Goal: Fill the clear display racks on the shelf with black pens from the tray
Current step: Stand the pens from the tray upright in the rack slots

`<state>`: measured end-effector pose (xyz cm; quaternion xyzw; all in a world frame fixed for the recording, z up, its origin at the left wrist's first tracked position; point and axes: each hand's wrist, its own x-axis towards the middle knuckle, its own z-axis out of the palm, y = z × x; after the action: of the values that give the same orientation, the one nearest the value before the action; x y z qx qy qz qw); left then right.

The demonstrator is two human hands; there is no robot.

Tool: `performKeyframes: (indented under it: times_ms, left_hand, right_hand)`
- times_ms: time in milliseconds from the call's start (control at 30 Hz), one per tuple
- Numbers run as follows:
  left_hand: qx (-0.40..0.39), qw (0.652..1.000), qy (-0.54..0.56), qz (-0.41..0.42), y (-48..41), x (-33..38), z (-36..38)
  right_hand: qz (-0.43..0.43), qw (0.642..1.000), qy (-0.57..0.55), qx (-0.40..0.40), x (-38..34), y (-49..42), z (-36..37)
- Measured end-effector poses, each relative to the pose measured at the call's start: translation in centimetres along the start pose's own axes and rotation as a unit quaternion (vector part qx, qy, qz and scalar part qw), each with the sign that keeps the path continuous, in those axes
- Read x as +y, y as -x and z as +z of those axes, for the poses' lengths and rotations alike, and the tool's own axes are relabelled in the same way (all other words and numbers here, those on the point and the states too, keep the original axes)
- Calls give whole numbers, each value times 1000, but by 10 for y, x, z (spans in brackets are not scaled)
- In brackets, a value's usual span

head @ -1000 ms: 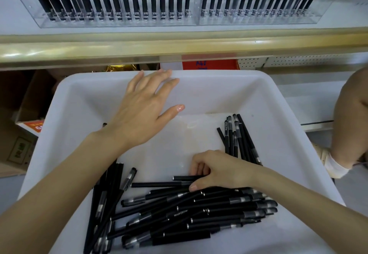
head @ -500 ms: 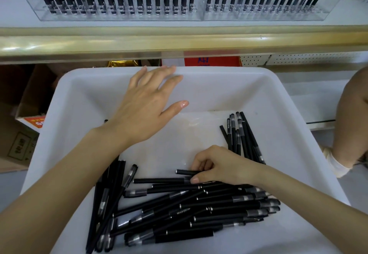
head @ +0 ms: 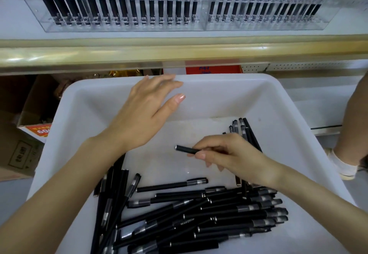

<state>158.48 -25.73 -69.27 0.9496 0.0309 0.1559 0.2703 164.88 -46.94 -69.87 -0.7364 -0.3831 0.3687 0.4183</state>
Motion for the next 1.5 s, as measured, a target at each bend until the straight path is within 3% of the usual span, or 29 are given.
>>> performKeyframes:
  times_ms: [100, 367, 600, 700, 800, 900, 1000, 1133, 1267, 1367, 1500]
  left_hand:
    - [41, 995, 95, -4, -3, 4, -17]
    - [40, 981, 191, -1, -22, 30, -37]
    - [99, 931, 344, -71, -37, 31, -44]
    - [132, 907, 386, -103, -43, 31, -54]
    - [140, 876, 441, -135, -48, 31, -61]
    - [131, 840, 499, -168, -55, 35, -60]
    - [111, 836, 511, -167, -64, 42, -58]
    - [117, 890, 416, -149, -82, 41, -64]
    - [147, 982, 99, -63, -94, 29, -76]
    - [112, 982, -153, -28, -96, 27, -84]
    - [70, 974, -215, -12, -99, 19, -77]
  right_hand:
    - [-9, 999, 47, 24, -16, -3, -23]
    - [-50, 985, 160, 35, -68, -28, -77]
    - [-98, 978, 169, 79, -98, -51, -100]
    - [-97, 982, 105, 123, -116, -56, -118]
    - [-100, 983, -33, 152, -133, -64, -132]
    - [-123, 959, -206, 153, -149, -77, -141]
    - [-154, 941, -258, 153, -162, -89, -145]
    - [-201, 925, -221, 236, -178, -100, -150]
    - [-268, 882, -75, 381, -188, -109, -164]
    - [-278, 871, 39, 402, -183, -120, -172]
    - [-272, 873, 72, 398, -171, -134, -176]
